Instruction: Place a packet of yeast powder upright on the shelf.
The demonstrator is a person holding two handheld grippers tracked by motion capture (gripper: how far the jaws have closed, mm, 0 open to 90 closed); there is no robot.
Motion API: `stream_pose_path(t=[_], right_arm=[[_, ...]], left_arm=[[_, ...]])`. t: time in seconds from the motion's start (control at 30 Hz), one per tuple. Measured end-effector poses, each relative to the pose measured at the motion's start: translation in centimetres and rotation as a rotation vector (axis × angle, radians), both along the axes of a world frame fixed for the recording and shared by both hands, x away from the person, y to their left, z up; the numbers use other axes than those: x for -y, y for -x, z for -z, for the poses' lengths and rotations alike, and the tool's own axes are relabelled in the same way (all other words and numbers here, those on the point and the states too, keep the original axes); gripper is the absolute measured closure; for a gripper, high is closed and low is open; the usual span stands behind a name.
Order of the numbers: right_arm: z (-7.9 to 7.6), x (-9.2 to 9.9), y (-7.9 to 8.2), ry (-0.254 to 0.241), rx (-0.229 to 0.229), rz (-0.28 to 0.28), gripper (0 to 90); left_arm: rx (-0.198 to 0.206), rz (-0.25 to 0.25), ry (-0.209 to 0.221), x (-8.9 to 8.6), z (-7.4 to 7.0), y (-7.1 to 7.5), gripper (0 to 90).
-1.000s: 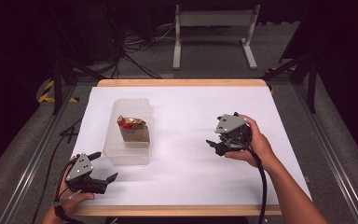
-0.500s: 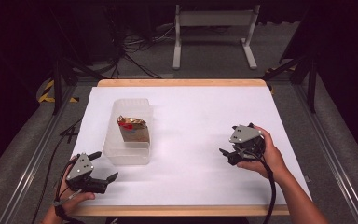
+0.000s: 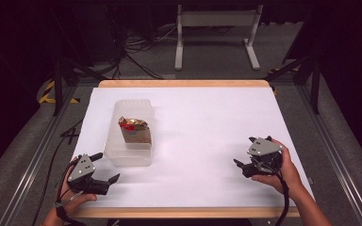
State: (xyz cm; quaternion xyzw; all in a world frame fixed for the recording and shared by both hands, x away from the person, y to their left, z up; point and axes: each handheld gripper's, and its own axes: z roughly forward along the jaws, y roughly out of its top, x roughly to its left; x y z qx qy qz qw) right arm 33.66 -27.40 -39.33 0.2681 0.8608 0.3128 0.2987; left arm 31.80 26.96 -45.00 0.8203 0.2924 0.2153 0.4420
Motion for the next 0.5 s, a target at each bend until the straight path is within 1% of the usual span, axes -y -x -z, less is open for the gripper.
stream_pose_path(t=[0.03,0.07,0.17,0.2,0.23,0.3,0.33,0.4,0.43,0.5], right_arm=[[0.1,0.3,0.1,-0.003,0.001,0.007,11.2],[0.3,0.7,0.4,-0.012,-0.008,0.018,10.9],[0.4,1.2,0.8,-0.026,-0.019,0.03,10.2],[0.5,1.7,1.3,-0.045,-0.01,0.042,9.1],[0.5,1.7,1.3,-0.045,-0.01,0.042,9.1],[0.7,2.1,1.8,-0.052,-0.005,0.053,8.1],[1.1,2.4,2.3,-0.067,-0.002,0.061,8.0],[1.2,2.7,2.5,-0.066,0.004,0.063,8.0],[1.4,2.9,2.7,-0.075,0.013,0.074,7.9],[1.6,3.3,3.2,-0.098,0.015,0.082,7.7]], left_arm=[[-0.001,0.0,-0.002,0.0,0.0,0.0,4.7],[0.001,0.0,-0.004,0.0,0.0,0.0,4.7],[0.003,-0.002,-0.001,0.0,0.0,0.0,4.7],[0.003,-0.002,-0.002,0.0,0.0,0.0,4.7],[0.003,-0.001,-0.002,0.0,0.0,-0.1,4.7],[0.005,0.0,-0.004,0.0,-0.1,-0.1,4.7],[0.005,0.0,-0.004,0.0,-0.1,0.0,4.7],[0.005,-0.001,-0.003,0.1,-0.1,-0.1,4.7],[0.006,-0.001,-0.004,0.1,-0.1,-0.1,4.7],[0.006,-0.002,-0.006,0.1,-0.1,-0.1,4.7]])
